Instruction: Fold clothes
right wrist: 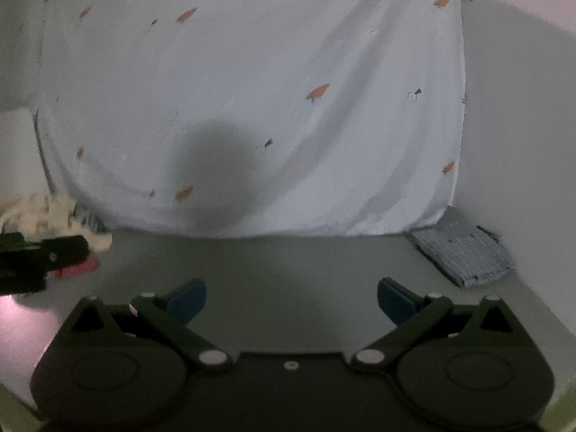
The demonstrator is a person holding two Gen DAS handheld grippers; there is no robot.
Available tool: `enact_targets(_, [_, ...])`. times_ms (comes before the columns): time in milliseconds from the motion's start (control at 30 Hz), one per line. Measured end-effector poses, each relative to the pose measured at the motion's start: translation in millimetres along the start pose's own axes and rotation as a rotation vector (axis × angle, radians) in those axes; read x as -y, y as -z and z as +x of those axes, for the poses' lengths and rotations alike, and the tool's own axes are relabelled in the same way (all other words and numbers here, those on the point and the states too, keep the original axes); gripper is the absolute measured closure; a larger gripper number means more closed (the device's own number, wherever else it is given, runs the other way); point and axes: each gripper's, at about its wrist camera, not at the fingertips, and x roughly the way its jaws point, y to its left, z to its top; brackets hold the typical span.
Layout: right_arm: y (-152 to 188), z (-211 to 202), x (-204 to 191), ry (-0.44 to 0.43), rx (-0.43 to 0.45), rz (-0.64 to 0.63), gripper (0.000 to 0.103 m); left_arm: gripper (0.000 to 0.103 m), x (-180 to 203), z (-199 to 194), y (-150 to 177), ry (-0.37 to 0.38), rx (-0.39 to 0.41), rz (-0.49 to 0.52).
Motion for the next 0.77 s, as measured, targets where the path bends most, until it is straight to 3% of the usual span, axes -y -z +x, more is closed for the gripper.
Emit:
enact_targets(367, [48, -64, -39, -0.016, -0.092, -0.033, 0.001, 0.0, -31, -50, 45, -0.05, -0.09, -0.045])
enact_targets(533, [52, -73, -40, -0.023, -0.088, -0.041, 0.001, 0.0, -36, -58, 55, -0.037, -0.129, -0.069])
enact_targets(767, [57, -75, -39, -0.027, -0.087, -0.03, 0.001, 0.0, -46, -72, 53, -0.036, -0.114, -0.063])
